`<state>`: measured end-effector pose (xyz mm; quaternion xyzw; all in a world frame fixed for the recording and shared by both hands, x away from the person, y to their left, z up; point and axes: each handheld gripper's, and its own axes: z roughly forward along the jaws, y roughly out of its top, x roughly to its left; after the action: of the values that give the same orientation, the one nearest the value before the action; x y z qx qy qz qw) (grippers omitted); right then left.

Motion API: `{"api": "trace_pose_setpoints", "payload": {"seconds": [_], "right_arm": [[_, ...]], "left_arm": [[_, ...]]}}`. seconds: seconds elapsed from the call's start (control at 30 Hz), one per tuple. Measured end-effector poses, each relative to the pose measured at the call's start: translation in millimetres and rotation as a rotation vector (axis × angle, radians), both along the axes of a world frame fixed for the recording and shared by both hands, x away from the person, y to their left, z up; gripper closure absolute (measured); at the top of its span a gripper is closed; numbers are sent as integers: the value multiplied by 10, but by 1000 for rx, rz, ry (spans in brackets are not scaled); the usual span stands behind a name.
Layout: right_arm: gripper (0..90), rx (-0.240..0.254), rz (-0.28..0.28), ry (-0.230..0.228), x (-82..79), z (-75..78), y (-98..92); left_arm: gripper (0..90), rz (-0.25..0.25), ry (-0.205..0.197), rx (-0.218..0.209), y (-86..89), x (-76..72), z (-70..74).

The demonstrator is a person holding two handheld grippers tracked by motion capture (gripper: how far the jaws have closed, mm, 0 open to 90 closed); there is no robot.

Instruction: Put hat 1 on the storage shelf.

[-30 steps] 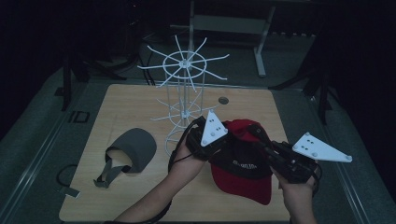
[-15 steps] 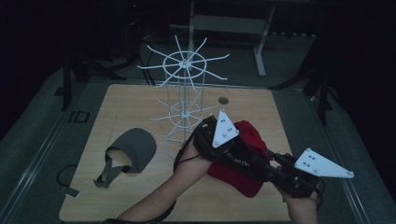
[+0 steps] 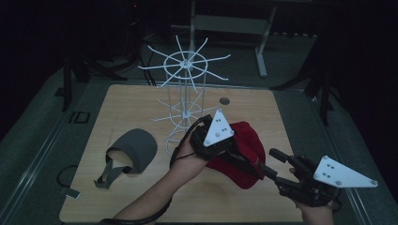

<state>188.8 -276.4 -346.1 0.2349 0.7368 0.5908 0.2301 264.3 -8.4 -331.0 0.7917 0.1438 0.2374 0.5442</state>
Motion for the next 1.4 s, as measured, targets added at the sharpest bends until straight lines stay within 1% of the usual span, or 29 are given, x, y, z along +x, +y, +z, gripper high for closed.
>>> {"api": "trace_pose_setpoints", "payload": {"seconds": [0.03, 0.07, 0.1, 0.13, 0.17, 0.2, 0.23, 0.27, 0.3, 0.33, 0.43, 0.5, 0.53, 0.6, 0.63, 0.67, 0.7, 0.73, 0.8, 0.83, 0.9, 0.93, 1.03, 1.07, 1.13, 1.2, 1.27, 1.33, 1.4], "right_arm": [[482, -7, -4, -2, 18, 20, -10], [484, -16, -4, -5, 38, 37, -14], [485, -24, -12, -10, 60, 52, -12], [487, -29, -8, -5, 84, 65, -10], [487, -29, 3, -6, 110, 73, -3], [487, -27, 11, -1, 135, 79, 8], [487, -32, 20, 5, 158, 83, 23], [485, -38, 29, 6, 179, 83, 41], [485, -38, 29, 6, 179, 83, 41], [484, -46, 47, 17, 220, 77, 77], [477, -53, 80, 38, 264, 59, 127], [476, -58, 83, 39, 271, 53, 142], [477, -68, 101, 44, 282, 43, 167], [542, -81, 96, 41, 281, 40, 182], [556, -86, 97, 39, 278, 41, 186], [556, -86, 97, 39, 278, 41, 186], [601, -89, 96, 35, 276, 43, 187], [718, -94, 94, 29, 274, 47, 179], [849, -103, 99, 24, 265, 53, 176], [874, -104, 107, 26, 261, 57, 174], [874, -105, 108, 25, 256, 60, 176], [889, -108, 98, 16, 231, 67, 183], [892, -102, 96, 19, 206, 72, 187], [892, -104, 94, 14, 202, 73, 188], [892, -88, 92, 19, 207, 79, 176], [892, -75, 83, 12, 205, 90, 164], [892, -74, 85, 10, 207, 95, 162], [892, -60, 71, 2, 200, 107, 152], [893, -37, 50, -5, 187, 126, 107]], "left_arm": [[900, -28, -2, 5, 19, 2, -7], [900, -77, -10, -3, 40, -1, -21], [900, -88, -18, 0, 54, -8, -33], [900, -110, -7, 2, 68, 1, -40], [900, -145, -2, -7, 84, 6, -52], [900, -145, -2, -7, 84, 6, -52], [900, -156, -1, -8, 95, 9, -63], [900, -194, 25, -16, 109, 21, -81], [900, -194, 25, -16, 109, 21, -81], [900, -216, 30, -26, 117, 21, -90], [900, -264, 41, -37, 129, 4, -96], [900, -267, 43, -40, 131, 2, -94], [900, -294, 52, -49, 135, 2, -92], [900, -308, 65, -51, 131, 5, -92], [900, -304, 56, -45, 128, 2, -95], [900, -304, 56, -45, 128, 2, -95], [900, -311, 68, -48, 125, 8, -99], [900, -309, 65, -46, 126, 9, -100], [899, -320, 67, -43, 126, 14, -103], [899, -323, 67, -45, 126, 13, -105], [899, -323, 67, -45, 126, 13, -105], [898, -347, 78, -46, 135, 28, -112], [896, -353, 83, -47, 145, 37, -118], [895, -352, 85, -51, 147, 34, -118], [894, -359, 77, -56, 150, 22, -116], [893, -363, 77, -54, 150, 14, -110], [892, -359, 74, -57, 158, 15, -103], [893, -351, 70, -62, 183, 21, -93], [876, -335, 85, -69, 223, 38, -87]]}}
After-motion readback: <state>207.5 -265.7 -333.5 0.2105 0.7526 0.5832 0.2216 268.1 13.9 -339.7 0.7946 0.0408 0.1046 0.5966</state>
